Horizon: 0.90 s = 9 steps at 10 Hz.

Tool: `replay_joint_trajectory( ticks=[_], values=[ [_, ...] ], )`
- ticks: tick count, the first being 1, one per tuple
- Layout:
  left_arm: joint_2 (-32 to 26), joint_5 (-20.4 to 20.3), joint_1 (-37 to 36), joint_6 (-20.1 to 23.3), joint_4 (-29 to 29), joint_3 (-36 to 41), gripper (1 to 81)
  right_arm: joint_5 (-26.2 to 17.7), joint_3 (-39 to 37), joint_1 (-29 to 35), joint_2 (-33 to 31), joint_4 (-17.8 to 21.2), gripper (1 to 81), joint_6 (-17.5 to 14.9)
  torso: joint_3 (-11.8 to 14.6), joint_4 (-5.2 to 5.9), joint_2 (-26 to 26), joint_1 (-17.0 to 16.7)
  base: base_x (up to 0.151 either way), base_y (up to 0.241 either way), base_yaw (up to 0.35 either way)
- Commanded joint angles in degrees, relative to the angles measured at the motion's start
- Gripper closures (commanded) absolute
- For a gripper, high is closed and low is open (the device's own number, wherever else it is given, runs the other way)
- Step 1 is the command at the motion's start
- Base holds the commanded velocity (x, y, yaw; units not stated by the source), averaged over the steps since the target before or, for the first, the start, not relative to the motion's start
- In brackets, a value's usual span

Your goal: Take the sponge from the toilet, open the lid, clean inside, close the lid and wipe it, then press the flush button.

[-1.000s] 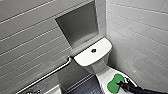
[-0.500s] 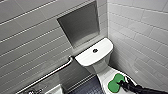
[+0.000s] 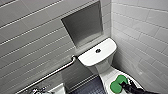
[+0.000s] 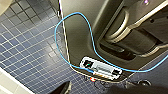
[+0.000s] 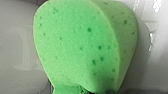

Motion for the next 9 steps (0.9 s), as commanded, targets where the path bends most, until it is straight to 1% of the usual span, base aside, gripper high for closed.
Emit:
replay_joint_trajectory(
  ticks=[1,2,4,5,7,9],
  values=[
    [-1.4,5.4,0.4,0.4,0.1,-0.6,1.0,4.8,9.8,-3.5,-8.1,3.1,81.1,0.5,0.0,0.0,0.0,0.0,0.0,0.0,0.0],
    [-1.3,5.4,0.4,0.4,0.1,-0.6,1.0,10.1,15.3,-5.9,-11.8,2.8,81.1,0.4,0.0,0.0,0.0,0.0,0.0,0.0,0.0],
    [-1.2,5.4,0.5,0.4,0.1,-0.6,1.0,19.0,26.2,-9.8,-19.0,2.4,81.1,0.4,0.0,0.0,0.0,0.0,0.0,0.0,0.0],
    [-1.1,5.4,0.5,0.4,0.2,-0.6,1.0,24.1,30.4,-11.6,-21.4,2.6,81.1,0.4,0.0,0.0,0.0,0.0,0.0,0.0,0.0],
    [-1.1,5.4,0.7,0.4,0.2,-0.6,1.0,29.6,33.5,-15.3,-23.2,3.3,81.1,1.1,0.0,0.02,0.0,0.0,0.0,0.0,0.0],
    [-1.1,5.4,0.7,0.4,0.2,-0.6,1.0,34.8,36.6,-20.5,-24.7,2.9,81.1,1.6,0.0,0.02,0.0,0.0,0.0,0.0,0.0]
  ],
)
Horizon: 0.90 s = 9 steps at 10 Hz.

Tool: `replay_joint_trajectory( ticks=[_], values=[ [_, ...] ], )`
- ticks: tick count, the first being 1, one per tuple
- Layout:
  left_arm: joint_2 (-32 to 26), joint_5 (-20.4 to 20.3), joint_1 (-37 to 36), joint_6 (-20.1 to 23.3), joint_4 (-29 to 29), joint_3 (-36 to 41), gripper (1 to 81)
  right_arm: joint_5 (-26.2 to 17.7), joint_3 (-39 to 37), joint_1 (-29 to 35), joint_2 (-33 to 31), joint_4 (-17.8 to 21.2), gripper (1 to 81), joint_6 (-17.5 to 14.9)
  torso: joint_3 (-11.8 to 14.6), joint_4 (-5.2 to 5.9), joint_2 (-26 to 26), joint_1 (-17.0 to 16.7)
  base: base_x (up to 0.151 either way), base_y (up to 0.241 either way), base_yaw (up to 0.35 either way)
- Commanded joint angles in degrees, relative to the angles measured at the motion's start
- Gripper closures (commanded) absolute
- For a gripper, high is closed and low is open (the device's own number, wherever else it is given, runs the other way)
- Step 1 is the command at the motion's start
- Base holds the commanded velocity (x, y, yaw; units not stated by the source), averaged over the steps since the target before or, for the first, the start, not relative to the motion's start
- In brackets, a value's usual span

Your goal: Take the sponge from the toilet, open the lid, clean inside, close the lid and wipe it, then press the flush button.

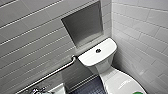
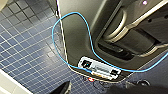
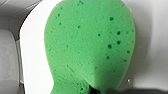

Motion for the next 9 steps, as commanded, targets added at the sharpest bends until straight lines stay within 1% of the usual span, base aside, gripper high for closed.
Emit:
replay_joint_trajectory(
  ticks=[1,2,3,4,5,6,7,9],
  values=[
    [-1.3,5.6,0.5,0.4,0.2,-0.7,1.0,8.8,7.4,-6.1,-6.2,0.6,81.1,1.2,0.0,0.0,0.0,0.0,0.0,0.0,0.0],
    [-1.0,5.6,0.5,0.4,1.2,-0.7,1.0,10.0,8.0,-8.9,-6.0,0.1,81.1,1.3,0.0,0.0,0.0,0.0,0.0,0.0,0.0],
    [-0.9,5.5,0.5,0.4,1.6,-0.7,1.0,11.5,8.7,-12.0,-5.2,-2.1,81.1,1.3,0.0,0.0,0.0,0.0,0.0,0.0,0.0],
    [-0.9,5.4,0.5,0.4,1.6,-0.7,1.0,12.1,8.4,-15.3,-3.8,-5.0,81.1,1.3,0.0,0.0,0.0,0.0,0.0,0.0,0.0],
    [-0.9,4.9,0.5,0.4,1.9,-0.7,1.0,11.8,7.3,-18.4,-1.0,-7.9,81.1,1.2,0.0,0.0,0.0,0.0,0.0,0.0,0.0],
    [-0.9,4.4,0.4,0.4,3.2,-0.7,1.0,11.1,4.4,-20.6,2.5,-10.4,81.1,1.2,0.0,0.0,0.0,0.0,0.0,0.0,0.0],
    [-0.9,4.3,0.4,0.3,3.6,-0.7,1.0,10.9,2.9,-22.8,4.6,-11.2,81.1,0.9,0.0,0.0,0.0,0.0,0.0,0.0,0.0],
    [-0.9,4.3,0.4,0.3,3.6,-0.7,1.0,11.6,3.5,-25.6,5.7,-13.1,81.1,0.9,0.0,0.0,0.0,0.0,0.0,0.0,0.0]
  ],
)
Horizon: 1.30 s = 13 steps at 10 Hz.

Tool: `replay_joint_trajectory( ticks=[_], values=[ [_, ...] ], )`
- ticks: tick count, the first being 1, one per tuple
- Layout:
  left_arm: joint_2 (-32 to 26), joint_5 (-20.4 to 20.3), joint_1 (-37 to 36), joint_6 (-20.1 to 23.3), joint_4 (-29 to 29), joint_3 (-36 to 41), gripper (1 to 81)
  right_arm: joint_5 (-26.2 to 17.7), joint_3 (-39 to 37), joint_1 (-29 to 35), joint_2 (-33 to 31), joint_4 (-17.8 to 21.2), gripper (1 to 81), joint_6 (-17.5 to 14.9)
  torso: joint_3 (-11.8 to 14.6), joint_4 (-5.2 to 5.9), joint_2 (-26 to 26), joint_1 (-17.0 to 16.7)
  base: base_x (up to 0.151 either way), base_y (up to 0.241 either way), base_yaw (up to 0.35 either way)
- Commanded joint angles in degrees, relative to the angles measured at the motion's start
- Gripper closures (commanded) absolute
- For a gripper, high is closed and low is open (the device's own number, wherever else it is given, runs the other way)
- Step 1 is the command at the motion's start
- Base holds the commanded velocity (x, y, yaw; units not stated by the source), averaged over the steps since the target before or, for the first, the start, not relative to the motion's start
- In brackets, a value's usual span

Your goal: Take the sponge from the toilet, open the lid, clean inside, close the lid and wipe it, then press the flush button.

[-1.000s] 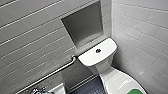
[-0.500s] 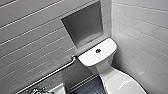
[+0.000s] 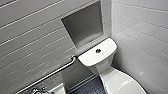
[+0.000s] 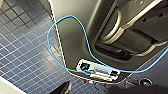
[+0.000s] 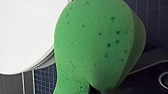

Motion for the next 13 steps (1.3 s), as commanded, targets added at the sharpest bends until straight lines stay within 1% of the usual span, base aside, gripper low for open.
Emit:
replay_joint_trajectory(
  ticks=[1,5,10,11,12,13],
  values=[
    [-1.7,5.2,0.5,0.3,0.4,-0.7,1.0,-1.8,1.2,-3.3,0.3,-5.6,81.1,0.1,0.0,0.0,0.0,0.0,0.0,0.0,0.0],
    [-1.6,5.3,0.5,0.3,0.4,-0.6,1.0,-1.7,2.1,-3.4,0.0,-5.7,81.1,0.0,0.0,0.0,0.0,0.0,0.0,0.0,0.0],
    [-1.5,5.3,0.5,0.4,0.4,-0.6,1.0,-1.7,1.9,-3.2,-0.1,-5.8,81.1,0.1,0.0,0.0,0.0,0.0,-0.065,0.0,0.0],
    [-1.5,5.4,0.5,0.3,0.4,-0.6,1.0,-1.8,2.6,-2.4,-0.4,-6.3,81.1,-0.1,0.0,0.0,0.0,0.0,-0.066,0.0,0.0],
    [-1.6,5.4,0.5,0.3,0.4,-0.6,1.0,-1.9,4.5,-0.8,-1.3,-7.3,81.1,-0.3,0.0,0.0,0.0,0.0,-0.066,0.0,0.0],
    [-1.7,5.4,0.5,0.4,0.4,-0.6,1.0,-2.3,6.9,1.5,-2.5,-7.3,81.1,-0.3,0.0,0.0,0.0,0.0,0.0,0.0,0.0]
  ],
)
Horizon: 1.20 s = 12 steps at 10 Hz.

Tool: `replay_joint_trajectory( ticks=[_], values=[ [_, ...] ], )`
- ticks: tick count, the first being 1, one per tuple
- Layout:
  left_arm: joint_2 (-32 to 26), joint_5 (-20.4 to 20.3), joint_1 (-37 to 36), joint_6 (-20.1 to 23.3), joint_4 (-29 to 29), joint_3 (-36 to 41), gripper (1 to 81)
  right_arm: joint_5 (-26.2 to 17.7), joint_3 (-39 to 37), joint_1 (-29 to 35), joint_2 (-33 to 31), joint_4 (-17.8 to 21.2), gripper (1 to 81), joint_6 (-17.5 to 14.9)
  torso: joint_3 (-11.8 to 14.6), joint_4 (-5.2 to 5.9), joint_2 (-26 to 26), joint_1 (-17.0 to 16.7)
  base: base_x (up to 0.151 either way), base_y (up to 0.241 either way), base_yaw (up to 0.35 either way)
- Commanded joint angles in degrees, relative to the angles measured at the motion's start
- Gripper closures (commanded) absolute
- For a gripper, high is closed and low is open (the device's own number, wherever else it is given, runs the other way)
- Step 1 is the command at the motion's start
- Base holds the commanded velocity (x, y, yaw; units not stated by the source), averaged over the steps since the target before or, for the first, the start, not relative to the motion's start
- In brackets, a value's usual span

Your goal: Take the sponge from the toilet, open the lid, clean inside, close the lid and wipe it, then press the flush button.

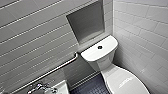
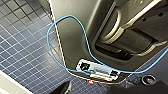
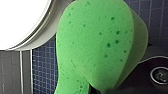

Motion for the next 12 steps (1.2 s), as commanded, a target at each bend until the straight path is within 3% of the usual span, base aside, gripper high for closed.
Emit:
replay_joint_trajectory(
  ticks=[1,4,5,6,7,8,9,10,12],
  values=[
    [-1.7,5.5,0.1,0.3,0.3,-0.5,1.0,-4.2,8.6,7.3,-4.0,-3.0,81.1,-0.7,0.0,0.0,0.0,0.0,0.0,0.0,0.0],
    [-1.8,5.5,0.1,0.3,0.3,-0.6,1.0,-12.0,17.1,21.3,-10.8,-0.3,81.1,-4.7,0.0,0.0,0.0,0.0,0.0,0.0,0.0],
    [-1.7,5.5,0.2,0.3,0.3,-0.6,1.0,-15.2,17.2,27.3,-11.3,5.5,81.1,-8.9,0.0,0.0,0.0,0.0,0.0,0.0,0.0],
    [-1.6,5.5,0.1,0.3,0.3,-0.5,1.0,-17.4,16.1,33.1,-9.9,14.3,81.1,-16.3,0.0,0.0,0.0,0.0,0.0,0.0,0.0],
    [-1.6,5.5,0.2,0.3,0.3,-0.6,1.0,-18.0,15.2,38.4,-8.5,20.3,81.1,-21.6,0.0,0.0,0.0,0.0,0.0,0.0,0.0],
    [-1.8,5.5,0.2,0.3,0.2,-0.6,1.0,-18.1,13.3,43.8,-6.1,29.7,81.1,-29.4,0.0,0.0,0.0,0.0,0.0,0.0,0.0],
    [-1.9,5.5,0.2,0.3,0.1,-0.6,1.0,-18.5,10.8,48.0,-4.4,36.9,81.1,-35.0,0.0,0.0,0.0,0.0,0.0,0.0,0.0],
    [-1.9,5.5,0.3,0.3,0.0,-0.6,1.0,-20.7,7.7,51.0,-3.1,40.5,81.1,-37.5,0.0,0.0,0.0,0.0,0.0,0.0,0.0],
    [-1.7,5.5,0.3,0.3,0.0,-0.6,1.0,-28.6,-3.4,53.7,1.7,44.3,81.1,-38.5,0.0,0.0,0.0,0.0,0.0,0.0,0.0]
  ],
)
